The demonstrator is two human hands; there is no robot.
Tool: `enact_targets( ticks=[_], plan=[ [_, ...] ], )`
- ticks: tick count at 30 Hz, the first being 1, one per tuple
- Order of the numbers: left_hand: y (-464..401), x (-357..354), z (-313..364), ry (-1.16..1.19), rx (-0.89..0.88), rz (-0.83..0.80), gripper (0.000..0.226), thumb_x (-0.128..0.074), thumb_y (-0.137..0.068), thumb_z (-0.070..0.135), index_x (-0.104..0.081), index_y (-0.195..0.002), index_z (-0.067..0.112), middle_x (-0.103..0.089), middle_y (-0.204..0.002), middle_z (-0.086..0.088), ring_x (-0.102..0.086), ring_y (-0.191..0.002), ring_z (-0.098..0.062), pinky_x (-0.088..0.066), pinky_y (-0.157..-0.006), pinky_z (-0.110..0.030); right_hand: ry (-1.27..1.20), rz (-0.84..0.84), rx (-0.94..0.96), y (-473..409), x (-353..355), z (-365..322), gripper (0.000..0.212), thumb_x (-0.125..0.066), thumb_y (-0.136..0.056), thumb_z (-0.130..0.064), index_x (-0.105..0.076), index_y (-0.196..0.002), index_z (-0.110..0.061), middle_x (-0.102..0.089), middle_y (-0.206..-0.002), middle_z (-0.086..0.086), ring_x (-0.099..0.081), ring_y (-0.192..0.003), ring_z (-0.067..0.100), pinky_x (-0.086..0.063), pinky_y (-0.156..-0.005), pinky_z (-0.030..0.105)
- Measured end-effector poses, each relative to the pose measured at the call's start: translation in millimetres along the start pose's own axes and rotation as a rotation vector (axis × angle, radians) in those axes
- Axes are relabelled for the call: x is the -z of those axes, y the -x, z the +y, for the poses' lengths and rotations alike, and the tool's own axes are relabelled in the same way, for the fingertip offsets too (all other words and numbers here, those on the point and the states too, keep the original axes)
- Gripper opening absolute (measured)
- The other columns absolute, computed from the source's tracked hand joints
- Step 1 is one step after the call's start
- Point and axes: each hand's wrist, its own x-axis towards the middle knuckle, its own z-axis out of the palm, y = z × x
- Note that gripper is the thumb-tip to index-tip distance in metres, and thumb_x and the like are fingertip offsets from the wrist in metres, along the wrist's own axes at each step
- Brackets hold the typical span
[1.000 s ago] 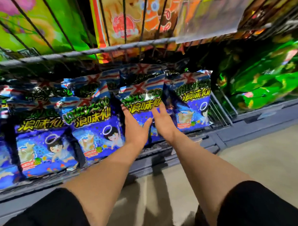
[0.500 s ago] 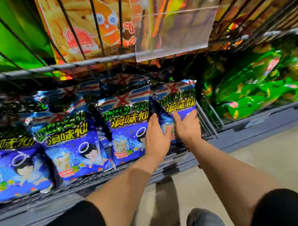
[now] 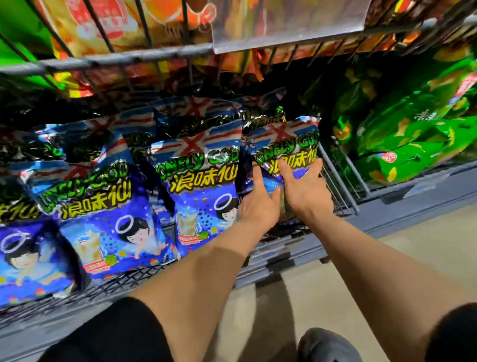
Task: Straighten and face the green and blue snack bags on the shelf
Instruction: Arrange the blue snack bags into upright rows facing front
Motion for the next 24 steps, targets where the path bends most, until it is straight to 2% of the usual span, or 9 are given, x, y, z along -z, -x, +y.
enact_targets(
  ticks=[4, 6, 8, 10, 12, 16, 18, 20, 24],
  plan=[
    [23, 4, 0, -0.005, -0.053, -0.004, 0.072, -0.042, -0.099, 0.025, 0.005, -0.153, 0.034, -0.063, -0.115, -0.022, -0.061, -0.100, -0.038, -0.045, -0.078, -0.039, -0.052, 0.103, -0.102, 14, -10, -17, 0.089, -0.044, -0.088, -0.064, -0.012, -0.148, -0.006, -0.031, -0.145, 0.024, -0.033, -0.132, 0.040, -0.033, -0.103, 0.050],
    [43, 12, -7, 0.061, -0.214, 0.243, 0.056, -0.045, -0.097, 0.019, -0.026, -0.149, 0.022, -0.061, -0.119, -0.014, -0.059, -0.106, -0.034, -0.047, -0.085, -0.040, 0.037, 0.377, 0.054, 27, -12, -31, 0.069, -0.051, -0.091, -0.050, -0.030, -0.138, -0.003, -0.041, -0.136, 0.019, -0.036, -0.127, 0.036, -0.034, -0.101, 0.048],
    [54, 30, -23, 0.110, -0.395, 0.595, 0.038, -0.051, -0.090, 0.017, -0.048, -0.126, 0.010, -0.055, -0.114, -0.009, -0.054, -0.104, -0.028, -0.044, -0.091, -0.042, -0.007, 0.546, 0.275, 41, -13, -49, 0.047, -0.054, -0.091, -0.038, -0.044, -0.122, -0.003, -0.049, -0.121, 0.015, -0.043, -0.117, 0.033, -0.035, -0.096, 0.042],
    [53, 52, -42, 0.094, -0.395, 0.848, 0.037, -0.059, -0.084, 0.022, -0.049, -0.115, 0.005, -0.045, -0.112, -0.011, -0.047, -0.104, -0.028, -0.039, -0.093, -0.036, -0.125, 0.494, 0.392, 44, -21, -66, 0.031, -0.053, -0.091, -0.033, -0.049, -0.103, -0.004, -0.054, -0.104, 0.013, -0.048, -0.105, 0.032, -0.035, -0.091, 0.038],
    [44, 75, -57, 0.131, -0.194, 0.934, 0.053, -0.068, -0.083, 0.029, -0.047, -0.120, -0.003, -0.042, -0.118, -0.018, -0.042, -0.111, -0.033, -0.032, -0.099, -0.036, -0.247, 0.340, 0.374, 50, -32, -83, 0.028, -0.052, -0.093, -0.030, -0.052, -0.097, -0.002, -0.059, -0.094, 0.015, -0.054, -0.101, 0.032, -0.037, -0.087, 0.035],
    [18, 106, -67, 0.417, 0.124, 0.606, 0.070, -0.072, -0.077, 0.051, -0.053, -0.120, -0.002, -0.058, -0.120, -0.021, -0.053, -0.112, -0.031, -0.039, -0.100, -0.038, -0.129, 0.267, 0.505, 56, -47, -110, 0.032, -0.040, -0.090, -0.009, -0.064, -0.109, 0.001, -0.068, -0.096, 0.022, -0.064, -0.096, 0.033, -0.047, -0.082, 0.032],
    [11, 108, -66, 0.606, 0.125, 0.517, 0.080, -0.075, -0.056, 0.064, -0.059, -0.110, 0.007, -0.067, -0.112, -0.011, -0.062, -0.103, -0.024, -0.048, -0.095, -0.039, -0.111, 0.034, 0.386, 41, -55, -113, 0.041, -0.033, -0.095, -0.004, -0.045, -0.134, -0.001, -0.058, -0.123, 0.026, -0.054, -0.118, 0.036, -0.041, -0.095, 0.033],
    [4, 105, -72, 0.743, 0.123, 0.457, 0.070, -0.082, -0.054, 0.054, -0.059, -0.107, 0.015, -0.069, -0.111, -0.006, -0.065, -0.104, -0.023, -0.050, -0.096, -0.041, -0.269, -0.169, 0.305, 31, -61, -114, 0.050, -0.035, -0.099, -0.006, -0.023, -0.148, -0.008, -0.032, -0.148, 0.025, -0.034, -0.137, 0.034, -0.032, -0.103, 0.028],
    [1, 109, -83, 0.879, 0.117, 0.271, 0.041, -0.076, -0.080, 0.029, -0.047, -0.108, 0.021, -0.063, -0.108, 0.005, -0.060, -0.094, -0.010, -0.045, -0.082, -0.025, -0.627, -0.168, 0.363, 26, -79, -111, 0.068, -0.054, -0.094, -0.008, -0.015, -0.149, -0.008, -0.012, -0.158, 0.010, -0.023, -0.144, 0.024, -0.026, -0.117, 0.031]
  ],
)
